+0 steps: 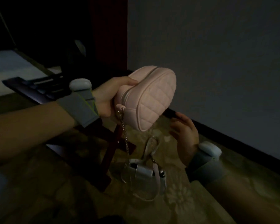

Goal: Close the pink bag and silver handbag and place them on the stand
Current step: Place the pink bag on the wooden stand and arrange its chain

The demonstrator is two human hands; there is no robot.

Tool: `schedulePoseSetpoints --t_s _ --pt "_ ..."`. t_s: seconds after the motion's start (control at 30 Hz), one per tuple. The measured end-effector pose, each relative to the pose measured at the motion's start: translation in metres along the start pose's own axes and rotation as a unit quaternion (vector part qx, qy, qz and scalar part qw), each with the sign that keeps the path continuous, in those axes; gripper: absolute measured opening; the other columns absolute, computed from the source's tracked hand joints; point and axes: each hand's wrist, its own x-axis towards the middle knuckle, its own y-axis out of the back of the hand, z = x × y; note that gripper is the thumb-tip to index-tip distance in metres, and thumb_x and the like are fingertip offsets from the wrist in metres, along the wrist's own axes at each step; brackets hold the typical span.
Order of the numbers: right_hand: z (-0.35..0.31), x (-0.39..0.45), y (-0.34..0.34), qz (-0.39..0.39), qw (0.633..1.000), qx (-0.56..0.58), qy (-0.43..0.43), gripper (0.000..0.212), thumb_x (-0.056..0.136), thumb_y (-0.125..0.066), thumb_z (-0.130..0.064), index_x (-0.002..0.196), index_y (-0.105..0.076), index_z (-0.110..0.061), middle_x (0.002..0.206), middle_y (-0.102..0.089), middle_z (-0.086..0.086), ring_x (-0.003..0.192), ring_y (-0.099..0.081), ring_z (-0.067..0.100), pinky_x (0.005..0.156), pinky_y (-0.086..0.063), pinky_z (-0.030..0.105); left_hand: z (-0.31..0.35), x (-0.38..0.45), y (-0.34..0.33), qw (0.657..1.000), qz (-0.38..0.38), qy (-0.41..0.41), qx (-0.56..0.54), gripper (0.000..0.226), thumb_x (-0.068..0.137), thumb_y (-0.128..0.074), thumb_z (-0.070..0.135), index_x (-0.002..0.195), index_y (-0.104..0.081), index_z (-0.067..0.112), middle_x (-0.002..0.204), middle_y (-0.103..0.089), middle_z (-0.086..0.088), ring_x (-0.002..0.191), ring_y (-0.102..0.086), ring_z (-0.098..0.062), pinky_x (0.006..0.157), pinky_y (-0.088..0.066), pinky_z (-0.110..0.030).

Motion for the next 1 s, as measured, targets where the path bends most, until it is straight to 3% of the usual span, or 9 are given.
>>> schedulePoseSetpoints --t_s 0.13,0.37,0.43,0.5,0.6,0.7,0.83,0.9,1.0 --pt "-0.032 0.025 -0.027 -0.052 0.998 -0.035 0.004 0.060 0.083 -0.061 -0.013 0.136 -0.037 -0.028 0.135 -0.047 0.008 0.113 -0.052 0.026 0.091 -0.048 0.039 0.052 0.000 0.020 0.999 0.020 -0.029 -0.016 0.025 0.078 -0.058 0.040 0.079 -0.066 0.016 0.059 -0.069 -0.006 0.072 -0.062 -0.023 0.092 -0.043 -0.039" --pt "-0.050 0.066 -0.099 -0.203 0.979 -0.001 -0.026 0.080 0.081 -0.066 -0.026 0.146 -0.019 -0.030 0.148 -0.038 0.006 0.112 -0.052 0.017 0.083 -0.044 0.031 0.109 0.006 0.059 0.999 0.021 -0.029 0.001 0.027 0.075 -0.056 0.045 0.081 -0.060 0.019 0.072 -0.061 -0.009 0.073 -0.057 -0.026 0.093 -0.037 -0.046" --pt "-0.047 0.073 -0.118 -0.268 0.961 0.026 -0.060 0.090 0.072 -0.073 -0.043 0.146 -0.023 -0.027 0.143 -0.046 0.004 0.115 -0.055 0.017 0.098 -0.044 0.043 0.117 0.010 0.066 0.999 0.027 -0.027 -0.004 0.028 0.075 -0.056 0.046 0.082 -0.059 0.019 0.076 -0.060 -0.010 0.075 -0.056 -0.026 0.092 -0.037 -0.046" --pt "-0.044 0.074 -0.137 -0.320 0.943 0.019 -0.085 0.072 0.077 -0.059 -0.057 0.140 -0.033 -0.032 0.134 -0.056 0.005 0.122 -0.052 0.025 0.111 -0.028 0.046 0.128 0.014 0.076 0.999 0.029 -0.032 -0.009 0.028 0.076 -0.055 0.045 0.081 -0.060 0.018 0.077 -0.060 -0.010 0.076 -0.057 -0.026 0.094 -0.036 -0.048" --pt "-0.042 0.073 -0.161 -0.355 0.929 0.004 -0.102 0.052 0.089 -0.033 -0.059 0.133 -0.042 -0.031 0.126 -0.056 0.008 0.114 -0.052 0.025 0.105 -0.029 0.044 0.142 0.017 0.092 0.999 0.029 -0.041 -0.013 0.027 0.075 -0.055 0.046 0.083 -0.059 0.020 0.080 -0.060 -0.008 0.078 -0.057 -0.027 0.088 -0.041 -0.047" --pt "-0.040 0.068 -0.192 -0.285 0.957 0.018 -0.051 0.050 0.089 -0.050 -0.043 0.133 -0.045 -0.019 0.120 -0.055 0.007 0.096 -0.054 0.016 0.092 -0.042 0.034 0.154 0.017 0.111 0.998 0.039 -0.046 0.000 0.029 0.076 -0.054 0.047 0.090 -0.057 0.021 0.087 -0.060 -0.009 0.084 -0.056 -0.029 0.088 -0.039 -0.047" --pt "-0.033 0.092 -0.214 -0.012 0.998 -0.018 0.059 0.048 0.077 -0.067 -0.003 0.122 -0.048 -0.004 0.101 -0.062 0.010 0.079 -0.059 0.019 0.072 -0.053 0.032 0.161 0.015 0.126 0.998 0.045 -0.050 0.007 0.031 0.077 -0.053 0.046 0.088 -0.057 0.018 0.085 -0.059 -0.012 0.081 -0.055 -0.029 0.085 -0.040 -0.045" --pt "-0.035 0.106 -0.221 0.063 0.990 -0.112 0.052 0.062 0.072 -0.068 -0.006 0.128 -0.042 -0.007 0.125 -0.055 0.018 0.102 -0.058 0.031 0.089 -0.052 0.044 0.162 0.016 0.136 0.998 0.038 -0.053 0.011 0.030 0.078 -0.052 0.046 0.085 -0.057 0.018 0.081 -0.059 -0.011 0.078 -0.055 -0.028 0.087 -0.039 -0.045" --pt "-0.038 0.117 -0.228 0.025 0.970 -0.243 0.008 0.081 0.074 -0.068 -0.015 0.144 -0.028 -0.012 0.147 -0.033 0.014 0.130 -0.039 0.036 0.103 -0.042 0.044 0.160 0.019 0.150 0.998 0.024 -0.053 0.011 0.030 0.079 -0.051 0.047 0.084 -0.058 0.018 0.078 -0.059 -0.009 0.073 -0.056 -0.027 0.082 -0.042 -0.042"
